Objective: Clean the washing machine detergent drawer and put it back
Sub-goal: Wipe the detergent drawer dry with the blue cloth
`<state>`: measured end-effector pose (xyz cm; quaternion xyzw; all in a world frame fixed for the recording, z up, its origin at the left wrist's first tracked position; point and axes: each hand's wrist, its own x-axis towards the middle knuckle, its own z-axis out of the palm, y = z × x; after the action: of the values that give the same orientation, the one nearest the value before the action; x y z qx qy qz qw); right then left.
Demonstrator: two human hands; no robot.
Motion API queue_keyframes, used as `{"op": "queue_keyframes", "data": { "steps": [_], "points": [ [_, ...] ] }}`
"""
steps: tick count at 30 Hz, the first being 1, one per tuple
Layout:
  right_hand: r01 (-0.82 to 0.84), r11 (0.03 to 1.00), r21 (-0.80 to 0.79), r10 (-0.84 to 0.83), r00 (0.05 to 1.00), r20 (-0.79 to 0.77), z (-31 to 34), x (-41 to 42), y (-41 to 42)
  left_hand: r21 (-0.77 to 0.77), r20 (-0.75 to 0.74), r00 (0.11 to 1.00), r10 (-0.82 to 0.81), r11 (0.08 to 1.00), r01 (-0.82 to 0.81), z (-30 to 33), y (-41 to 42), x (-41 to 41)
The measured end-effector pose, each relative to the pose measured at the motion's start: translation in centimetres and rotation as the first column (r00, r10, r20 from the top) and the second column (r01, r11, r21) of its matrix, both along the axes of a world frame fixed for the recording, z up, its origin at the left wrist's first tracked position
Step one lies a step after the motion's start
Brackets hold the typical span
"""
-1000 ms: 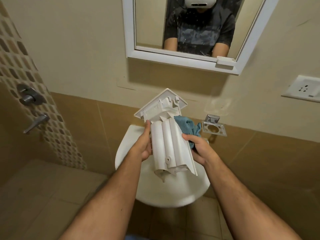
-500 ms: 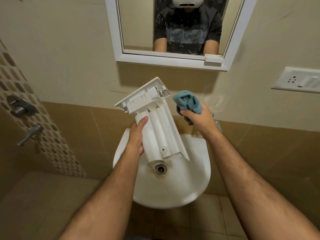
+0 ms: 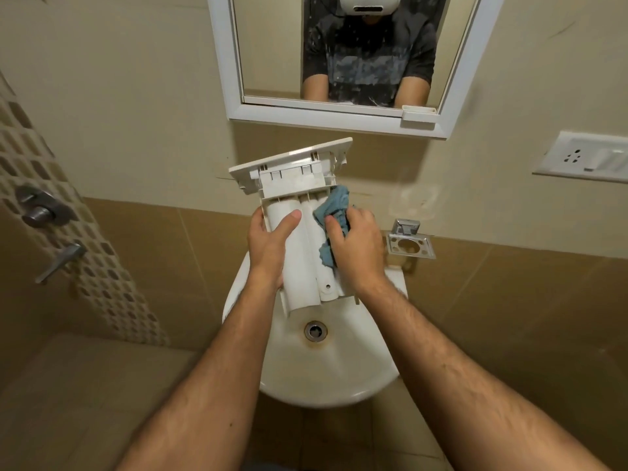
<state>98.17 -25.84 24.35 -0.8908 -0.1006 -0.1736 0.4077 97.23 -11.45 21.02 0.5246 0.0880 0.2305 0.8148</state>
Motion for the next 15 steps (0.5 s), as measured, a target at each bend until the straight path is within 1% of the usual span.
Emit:
{"op": "queue_keyframes", "data": {
  "steps": [3,6,8,10,12,15],
  "points": [
    [-0.055,0.998,0.037,0.057,0.998,-0.039,-2.0,-1.1,-0.8,0.041,0.009,1.000,0.020,0.999,-0.021,0.2,0.9,-0.3],
    [-0.060,0.997,0.054,0.064,0.995,-0.077,-1.7,-0.8,-1.2,0.037,-0.010,1.000,0.025,0.999,-0.025,-0.1,0.5,-0.7],
    [-0.030,0.998,0.057,0.033,0.998,-0.052,-0.4,-0.1,-0.7,0.006,-0.009,1.000,0.010,1.000,-0.010,-0.1,-0.3,-0.9],
    [-0.002,0.998,0.065,0.002,1.000,-0.004,1.2,0.6,-0.1,0.012,0.003,1.000,-0.025,1.000,0.025,0.3,-1.0,-0.9],
    [-0.011,0.997,0.082,0.008,0.999,0.042,2.1,0.9,0.2,0.022,0.024,0.999,-0.027,0.999,0.027,1.0,-1.1,-0.7],
    [-0.038,0.995,0.088,0.031,0.997,0.075,1.8,0.4,0.2,0.004,0.047,0.999,0.007,1.000,-0.007,2.0,-0.8,-0.5]
  ]
}}
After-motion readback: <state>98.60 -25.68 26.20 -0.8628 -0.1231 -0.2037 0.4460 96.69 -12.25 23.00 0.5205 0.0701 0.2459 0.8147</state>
